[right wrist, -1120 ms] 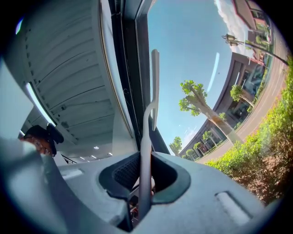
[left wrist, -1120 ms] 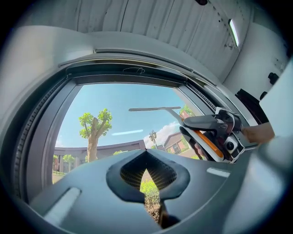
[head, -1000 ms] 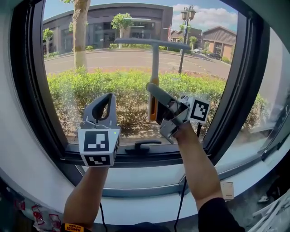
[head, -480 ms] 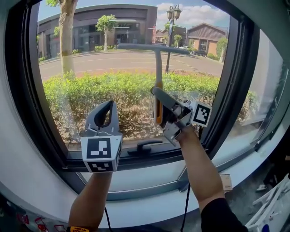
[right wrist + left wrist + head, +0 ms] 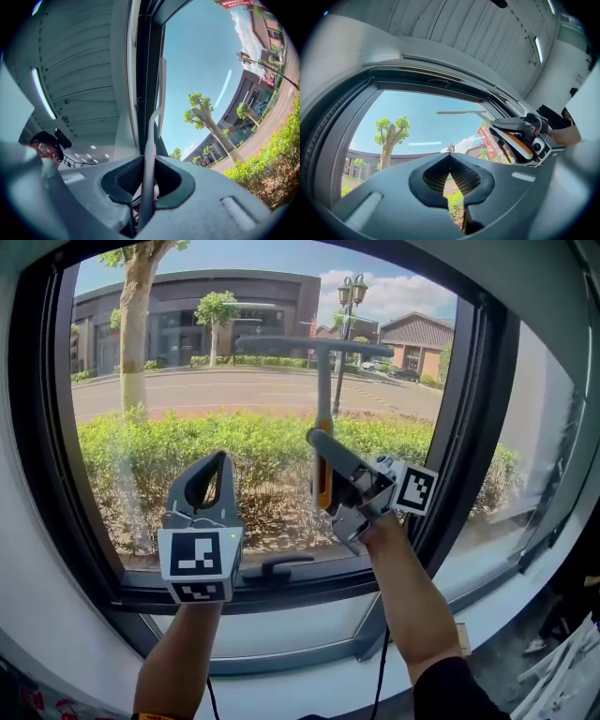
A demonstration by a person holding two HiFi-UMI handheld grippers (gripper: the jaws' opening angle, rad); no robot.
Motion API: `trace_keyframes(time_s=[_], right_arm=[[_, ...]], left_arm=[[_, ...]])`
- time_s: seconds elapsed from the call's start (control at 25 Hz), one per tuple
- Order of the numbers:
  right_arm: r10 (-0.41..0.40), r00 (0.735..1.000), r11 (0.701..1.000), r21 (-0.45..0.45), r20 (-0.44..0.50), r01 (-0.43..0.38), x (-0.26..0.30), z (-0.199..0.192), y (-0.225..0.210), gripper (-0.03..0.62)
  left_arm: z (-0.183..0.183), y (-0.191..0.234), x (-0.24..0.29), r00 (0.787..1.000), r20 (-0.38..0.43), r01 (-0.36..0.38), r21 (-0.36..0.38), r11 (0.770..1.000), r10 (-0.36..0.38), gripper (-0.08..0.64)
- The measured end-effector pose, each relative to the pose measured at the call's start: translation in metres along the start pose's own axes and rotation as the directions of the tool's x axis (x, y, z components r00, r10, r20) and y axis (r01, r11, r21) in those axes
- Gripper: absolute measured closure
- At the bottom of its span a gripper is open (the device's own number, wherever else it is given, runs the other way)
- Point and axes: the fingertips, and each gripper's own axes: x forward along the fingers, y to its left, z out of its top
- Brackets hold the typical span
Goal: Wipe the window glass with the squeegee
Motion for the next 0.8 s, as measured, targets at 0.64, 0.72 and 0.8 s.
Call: trace_keyframes(time_s=[0.64, 0.72, 0.8], right_arm=[[0.194, 0.978, 0.981, -0.035, 0.082, -0.192, 0.031, 0.141, 0.003, 0.546], [0.202, 0.975, 0.979, -0.03, 0.089, -0.2, 0.028, 0.145, 0.0, 0.547], [0.202, 0.975, 0.979, -0.024, 0.096, -0.201, 0.028, 0.149, -0.003, 0.546]], left_arm=[[0.069, -0.021, 0.056, 0.989, 0.083, -0.131, 0.124, 0.984, 0.122, 0.548], [0.069, -0.024, 0.055, 0.987, 0.085, -0.147, 0.134, 0.98, 0.136, 0.548], [0.071, -0.025, 0.055, 0.985, 0.091, -0.158, 0.144, 0.977, 0.146, 0.548]])
